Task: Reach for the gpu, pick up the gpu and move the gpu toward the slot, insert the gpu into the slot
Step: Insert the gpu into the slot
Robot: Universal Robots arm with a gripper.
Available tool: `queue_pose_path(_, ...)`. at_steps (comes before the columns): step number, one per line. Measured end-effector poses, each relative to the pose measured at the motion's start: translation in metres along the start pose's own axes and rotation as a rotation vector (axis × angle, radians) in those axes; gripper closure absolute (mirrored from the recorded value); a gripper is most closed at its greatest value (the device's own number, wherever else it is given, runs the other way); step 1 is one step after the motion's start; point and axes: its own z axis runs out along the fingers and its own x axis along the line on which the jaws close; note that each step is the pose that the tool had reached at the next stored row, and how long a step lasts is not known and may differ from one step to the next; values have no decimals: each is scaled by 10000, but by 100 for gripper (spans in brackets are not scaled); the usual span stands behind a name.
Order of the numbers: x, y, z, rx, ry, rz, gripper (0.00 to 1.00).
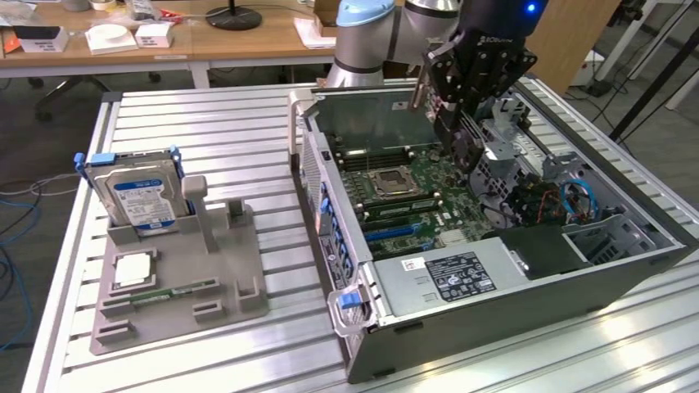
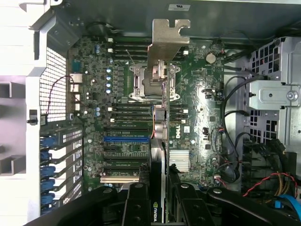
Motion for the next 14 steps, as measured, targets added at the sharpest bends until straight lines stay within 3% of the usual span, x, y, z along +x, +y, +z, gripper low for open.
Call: queue_pose_path(14, -34, 1, 1, 0, 0, 0, 74)
